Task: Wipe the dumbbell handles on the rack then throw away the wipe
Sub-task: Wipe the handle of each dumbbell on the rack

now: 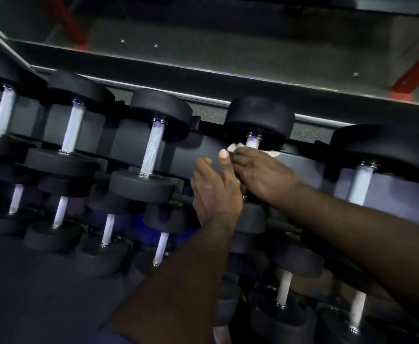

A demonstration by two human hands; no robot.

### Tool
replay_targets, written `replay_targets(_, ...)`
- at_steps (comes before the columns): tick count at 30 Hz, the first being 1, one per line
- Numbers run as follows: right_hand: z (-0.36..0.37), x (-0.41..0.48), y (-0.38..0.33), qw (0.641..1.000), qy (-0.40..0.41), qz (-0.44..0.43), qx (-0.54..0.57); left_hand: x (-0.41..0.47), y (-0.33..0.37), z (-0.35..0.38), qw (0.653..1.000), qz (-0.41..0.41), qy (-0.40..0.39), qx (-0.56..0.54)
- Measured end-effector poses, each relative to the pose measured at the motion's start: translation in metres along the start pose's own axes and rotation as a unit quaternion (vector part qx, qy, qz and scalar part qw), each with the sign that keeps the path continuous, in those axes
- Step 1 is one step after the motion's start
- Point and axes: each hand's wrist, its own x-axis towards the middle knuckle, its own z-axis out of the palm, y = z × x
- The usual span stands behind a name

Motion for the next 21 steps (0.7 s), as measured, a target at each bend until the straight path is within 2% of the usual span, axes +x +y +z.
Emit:
replay_targets(2, -0.008, -0.011, -0.005, 0.994, 0.003, -0.023, 0.104, -0.001, 0.0, 0.0, 1.0, 0.006, 0.019, -0.018)
replay_targets(3, -0.013, -0.013, -0.004, 0.992, -0.002, -0.057, 0.115, 0.0, 0.0, 0.0, 0.999, 0.005, 0.026, -0.026)
replay_targets(5, -0.019, -0.009, 0.01, 0.99, 0.022, -0.128, 0.049, 0.002, -0.002, 0.0, 0.999, -0.001, 0.03, -0.039)
replay_targets(8, -0.025, 0.001, 0.031, 0.995, 0.039, -0.049, -0.075, 0.005, -0.006, 0.001, 0.998, -0.008, 0.027, -0.054)
replay_targets(11, -0.021, -0.002, 0.014, 0.995, 0.032, 0.008, -0.099, 0.004, -0.004, 0.001, 0.998, -0.006, 0.017, -0.053)
replay_targets(14, -0.015, -0.016, -0.003, 0.999, 0.042, -0.007, -0.031, 0.002, -0.004, -0.001, 0.998, 0.0, 0.012, -0.06)
replay_targets(16, -0.019, -0.017, -0.006, 0.997, 0.042, -0.057, -0.001, 0.003, -0.004, 0.0, 0.998, -0.003, 0.009, -0.058)
replay_targets(19, -0.033, -0.009, 0.002, 0.993, -0.005, -0.1, -0.067, 0.003, -0.003, -0.001, 0.998, -0.005, 0.009, -0.054)
replay_targets(21, -0.044, 0.004, 0.014, 0.992, 0.005, -0.044, -0.118, 0.003, -0.004, 0.0, 0.999, -0.002, 0.009, -0.053)
